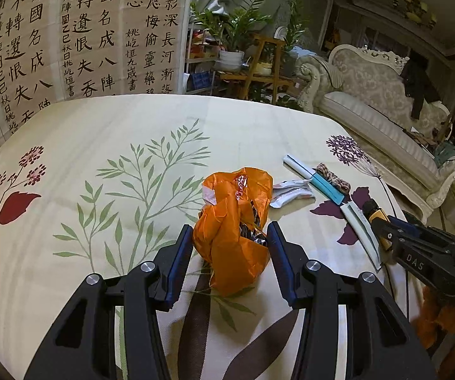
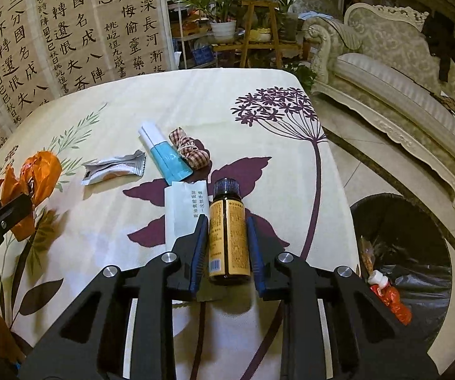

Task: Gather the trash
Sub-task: 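Carry the orange bag and yellow bottle over the black bin and release both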

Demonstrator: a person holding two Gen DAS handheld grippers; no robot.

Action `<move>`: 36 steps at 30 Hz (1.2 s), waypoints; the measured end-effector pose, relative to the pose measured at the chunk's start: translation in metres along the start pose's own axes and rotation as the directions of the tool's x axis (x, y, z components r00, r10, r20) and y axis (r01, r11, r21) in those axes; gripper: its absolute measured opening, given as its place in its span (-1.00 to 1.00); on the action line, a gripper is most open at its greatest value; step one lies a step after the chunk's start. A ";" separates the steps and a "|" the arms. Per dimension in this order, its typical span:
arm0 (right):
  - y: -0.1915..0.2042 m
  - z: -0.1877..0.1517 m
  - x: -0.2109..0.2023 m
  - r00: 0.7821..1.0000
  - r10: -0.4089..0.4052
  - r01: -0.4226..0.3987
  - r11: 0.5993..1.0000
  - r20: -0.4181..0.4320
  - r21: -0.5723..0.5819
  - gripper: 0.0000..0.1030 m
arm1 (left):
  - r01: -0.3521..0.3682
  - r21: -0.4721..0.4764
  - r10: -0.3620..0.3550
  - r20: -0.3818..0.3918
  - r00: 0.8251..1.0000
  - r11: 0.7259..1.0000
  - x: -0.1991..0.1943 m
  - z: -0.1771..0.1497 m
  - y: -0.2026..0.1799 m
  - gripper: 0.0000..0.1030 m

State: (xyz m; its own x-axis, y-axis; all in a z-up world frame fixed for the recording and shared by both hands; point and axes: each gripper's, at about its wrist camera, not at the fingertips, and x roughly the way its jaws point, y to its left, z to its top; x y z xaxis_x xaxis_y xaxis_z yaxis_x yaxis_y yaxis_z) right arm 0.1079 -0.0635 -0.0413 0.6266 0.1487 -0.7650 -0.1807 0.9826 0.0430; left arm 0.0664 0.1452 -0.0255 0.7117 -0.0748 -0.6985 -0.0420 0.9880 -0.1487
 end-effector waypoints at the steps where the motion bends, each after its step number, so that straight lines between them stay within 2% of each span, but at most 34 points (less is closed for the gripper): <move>1: 0.001 0.000 0.001 1.000 -0.002 0.002 1.000 -0.001 -0.003 -0.51 | 0.000 -0.001 0.000 0.000 1.000 1.000 0.000 0.000 0.000 -0.07; 11: -0.001 -0.007 -0.007 0.999 -0.017 0.017 1.000 0.028 0.011 -0.54 | -0.005 0.007 0.005 0.015 1.000 1.000 -0.004 -0.005 -0.002 -0.07; 18: -0.013 -0.019 -0.026 0.997 -0.042 0.039 0.998 0.060 0.047 -0.54 | 0.027 0.022 -0.028 0.030 0.999 0.999 -0.013 -0.010 -0.016 -0.07; 28: -0.046 -0.040 -0.058 0.988 -0.113 0.101 0.988 0.101 0.118 -0.54 | 0.099 0.091 -0.104 0.052 0.993 0.991 -0.028 -0.021 -0.061 -0.07; 36: -0.086 -0.060 -0.083 0.972 -0.202 0.176 0.964 0.119 0.199 -0.54 | 0.185 0.172 -0.196 0.048 0.980 0.968 -0.031 -0.029 -0.118 -0.07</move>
State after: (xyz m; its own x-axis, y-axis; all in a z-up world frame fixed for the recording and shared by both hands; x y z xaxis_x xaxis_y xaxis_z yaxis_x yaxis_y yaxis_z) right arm 0.0263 -0.1673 -0.0203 0.7358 -0.0404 -0.6760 0.0869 0.9956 0.0352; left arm 0.0286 0.0273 -0.0068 0.7389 -0.2600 -0.6216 0.2117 0.9654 -0.1522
